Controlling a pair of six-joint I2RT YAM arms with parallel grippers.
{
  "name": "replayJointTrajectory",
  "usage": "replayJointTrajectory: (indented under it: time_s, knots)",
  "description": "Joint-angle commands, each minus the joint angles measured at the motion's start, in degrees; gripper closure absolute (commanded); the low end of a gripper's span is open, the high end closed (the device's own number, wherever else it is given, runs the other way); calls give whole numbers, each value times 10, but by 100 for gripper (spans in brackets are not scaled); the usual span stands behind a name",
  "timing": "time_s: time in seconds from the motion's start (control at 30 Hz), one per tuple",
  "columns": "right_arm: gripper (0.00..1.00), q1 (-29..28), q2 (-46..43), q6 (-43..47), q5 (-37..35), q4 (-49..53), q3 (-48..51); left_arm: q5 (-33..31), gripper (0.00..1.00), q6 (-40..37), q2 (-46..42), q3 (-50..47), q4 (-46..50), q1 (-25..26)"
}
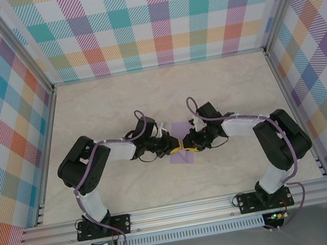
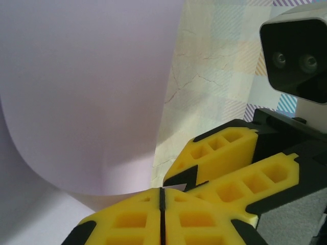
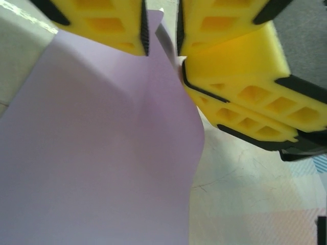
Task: Fold a paper plane with a square sheet of paper (pick it up from the middle)
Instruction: Fold the triangle a second time at the center of the table.
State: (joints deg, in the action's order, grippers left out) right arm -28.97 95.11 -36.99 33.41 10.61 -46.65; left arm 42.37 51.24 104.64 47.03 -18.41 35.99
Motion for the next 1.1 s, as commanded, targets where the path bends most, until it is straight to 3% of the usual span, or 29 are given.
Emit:
replayJointTrajectory:
  time_s: [0.0,0.1,0.33,1.07]
  knots:
    - [87,0,2,2,0,-14,-4,-2,92,-3,-6,2,-10,6]
    - [93,1,9,15,-35,11,-15,3,91,-3,-13,5,-10,6]
    - [95,1,30,52,-104,72,-42,12,86,1,-23,12,-29,14]
    - [95,7,43,78,-156,112,-74,-10,89,-16,32,63,18,27]
